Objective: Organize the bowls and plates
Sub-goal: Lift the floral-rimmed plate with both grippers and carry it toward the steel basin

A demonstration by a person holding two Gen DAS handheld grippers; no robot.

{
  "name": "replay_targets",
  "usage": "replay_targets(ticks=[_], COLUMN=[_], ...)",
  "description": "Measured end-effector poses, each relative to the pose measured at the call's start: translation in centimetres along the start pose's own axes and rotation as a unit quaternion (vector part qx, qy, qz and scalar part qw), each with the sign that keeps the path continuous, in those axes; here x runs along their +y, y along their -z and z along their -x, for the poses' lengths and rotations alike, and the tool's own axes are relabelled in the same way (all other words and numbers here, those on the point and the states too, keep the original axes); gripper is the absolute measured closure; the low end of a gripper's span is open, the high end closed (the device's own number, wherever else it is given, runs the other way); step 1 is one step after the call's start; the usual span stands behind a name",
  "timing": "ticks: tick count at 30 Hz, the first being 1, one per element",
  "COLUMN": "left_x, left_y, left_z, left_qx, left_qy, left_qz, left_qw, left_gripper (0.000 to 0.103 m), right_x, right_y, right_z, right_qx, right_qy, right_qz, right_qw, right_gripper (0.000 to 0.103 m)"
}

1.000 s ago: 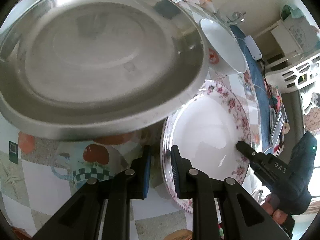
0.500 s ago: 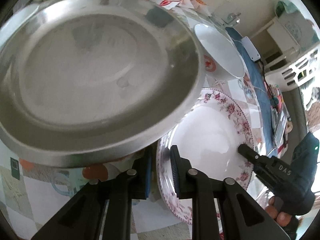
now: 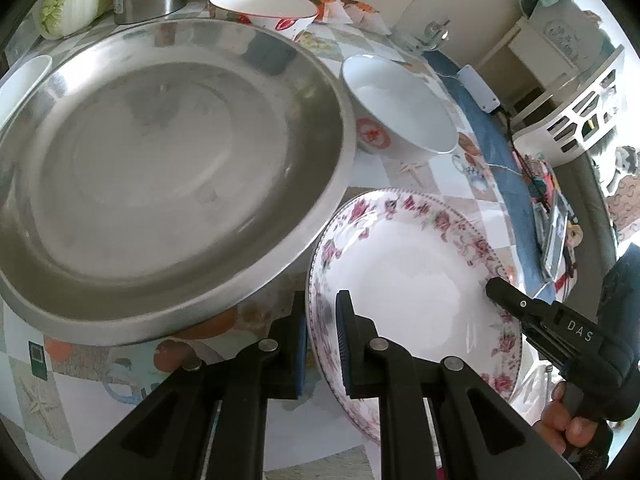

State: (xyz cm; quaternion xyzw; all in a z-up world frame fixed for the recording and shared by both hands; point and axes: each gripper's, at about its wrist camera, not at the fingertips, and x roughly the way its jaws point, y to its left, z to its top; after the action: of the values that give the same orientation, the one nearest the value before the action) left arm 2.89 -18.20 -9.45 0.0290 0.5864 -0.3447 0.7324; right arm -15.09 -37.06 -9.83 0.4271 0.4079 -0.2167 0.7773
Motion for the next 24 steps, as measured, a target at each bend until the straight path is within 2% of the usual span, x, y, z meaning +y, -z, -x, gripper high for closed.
replay_targets(ticks=[6, 15, 24], left_x=[-0.2, -1.7, -1.7], left_y=[-0.1, -0.6, -0.9], left_z=[0.4, 2.9, 5.4], left_qx=[-0.01, -0.051, -0.082], left_qy=[0.012, 0.016, 0.03], left_qz=[-0.009, -0.041, -0.049], left_qw=[0.9998, 0.9977, 0.9949], left_gripper=[0.089, 0.089, 0.089], right_x=[0.2, 0.9, 1.9], right_y=[-0.3, -0.5, -0.7], right_z=[1.2, 3.2, 5.1], right_qx=[-0.017, -0.044, -0.078], right_qy=[0.001, 0.007, -0.005], right_qz=[0.011, 0.027, 0.033], right_qw=[1.0, 0.999, 0.996], right_gripper=[0.09, 0.09, 0.09])
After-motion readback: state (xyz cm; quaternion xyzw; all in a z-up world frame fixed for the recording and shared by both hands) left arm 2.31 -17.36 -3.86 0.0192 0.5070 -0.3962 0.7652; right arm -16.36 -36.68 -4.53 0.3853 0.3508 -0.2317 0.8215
